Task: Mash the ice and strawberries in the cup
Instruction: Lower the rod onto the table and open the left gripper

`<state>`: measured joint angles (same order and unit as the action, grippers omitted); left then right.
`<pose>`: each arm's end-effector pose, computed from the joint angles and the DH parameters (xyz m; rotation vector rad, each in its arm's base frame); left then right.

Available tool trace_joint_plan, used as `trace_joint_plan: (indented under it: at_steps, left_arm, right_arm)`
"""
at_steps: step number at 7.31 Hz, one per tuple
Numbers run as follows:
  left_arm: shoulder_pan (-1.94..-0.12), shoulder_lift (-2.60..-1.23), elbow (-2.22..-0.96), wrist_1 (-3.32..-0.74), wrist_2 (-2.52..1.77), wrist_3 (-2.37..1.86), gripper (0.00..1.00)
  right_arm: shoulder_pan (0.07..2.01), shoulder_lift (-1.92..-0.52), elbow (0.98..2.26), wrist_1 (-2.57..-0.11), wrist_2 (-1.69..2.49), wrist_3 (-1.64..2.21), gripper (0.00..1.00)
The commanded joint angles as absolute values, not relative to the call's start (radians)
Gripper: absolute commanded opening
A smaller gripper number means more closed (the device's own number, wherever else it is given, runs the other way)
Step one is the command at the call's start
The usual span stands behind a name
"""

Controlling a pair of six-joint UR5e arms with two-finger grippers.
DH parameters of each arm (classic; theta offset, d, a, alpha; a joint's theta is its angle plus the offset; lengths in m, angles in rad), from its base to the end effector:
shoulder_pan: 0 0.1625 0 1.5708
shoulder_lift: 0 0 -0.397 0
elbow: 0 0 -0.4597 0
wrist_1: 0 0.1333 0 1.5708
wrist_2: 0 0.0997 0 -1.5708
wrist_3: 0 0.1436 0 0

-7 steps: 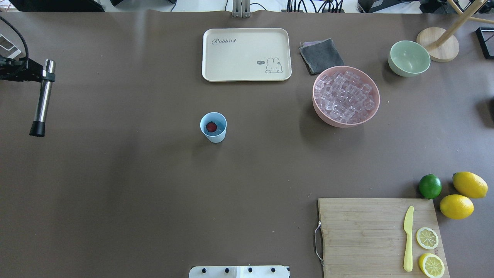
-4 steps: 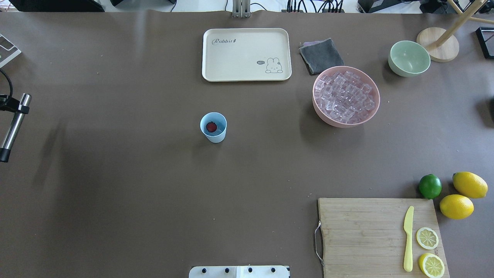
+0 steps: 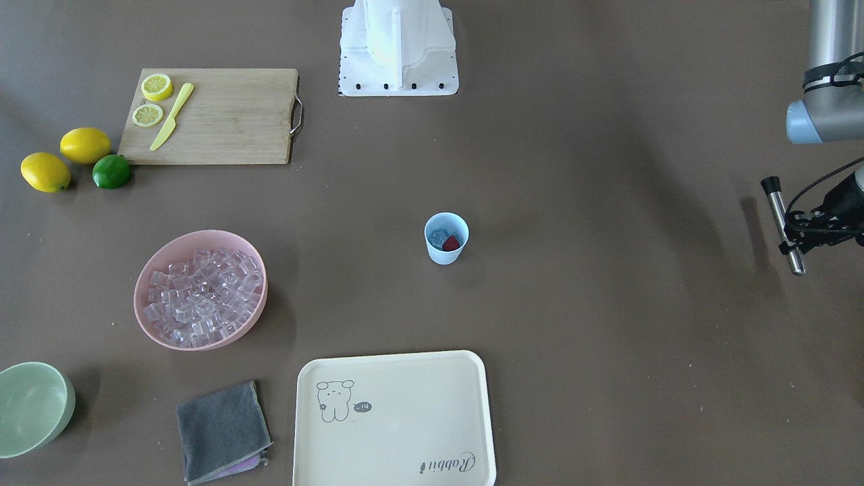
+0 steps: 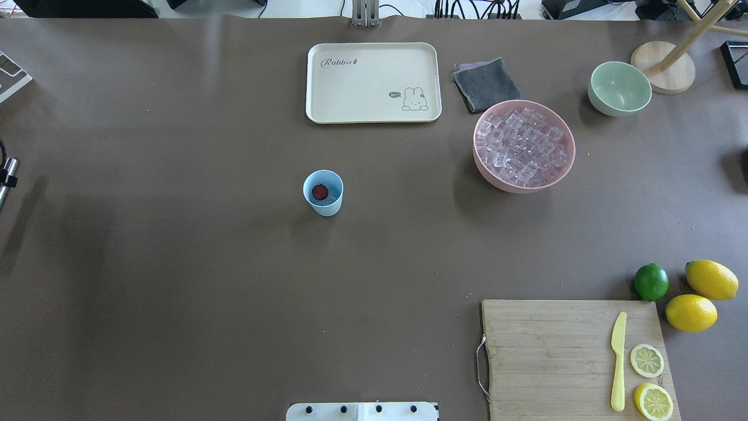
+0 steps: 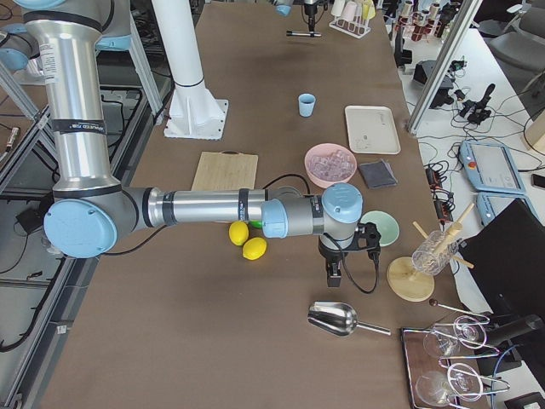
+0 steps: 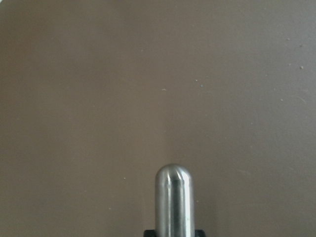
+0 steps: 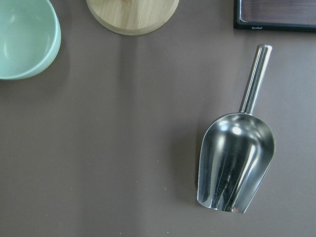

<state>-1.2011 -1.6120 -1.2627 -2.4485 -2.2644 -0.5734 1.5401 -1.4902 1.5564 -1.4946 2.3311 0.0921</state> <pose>0.1798 -0.5789 0.7137 0.2164 0.8626 0.0217 0.0158 -0.6049 0.6167 0.0886 -0.7658 0.0042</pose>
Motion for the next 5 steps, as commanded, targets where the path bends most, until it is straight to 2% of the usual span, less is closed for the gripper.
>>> trace_joint_plan:
  at_steps: [1, 2, 5]
  left_arm:
    - [-1.187, -1.606, -1.269, -2.451, -2.253, -0.598, 0.83]
    - [-1.187, -1.583, -1.281, -2.460, -2.258, -0.601, 0.99]
    - [-1.228, -1.617, -1.330, -2.407, -2.243, -0.450, 0.99]
  right_arm:
    - [1.545, -1.493, 1.555, -1.494, 2.332, 0.092, 1.00]
    - [1.546, -1.496, 1.555, -1.494, 2.338, 0.092, 1.00]
    - [1.554, -1.506, 1.572, -1.497, 2.342, 0.092, 1.00]
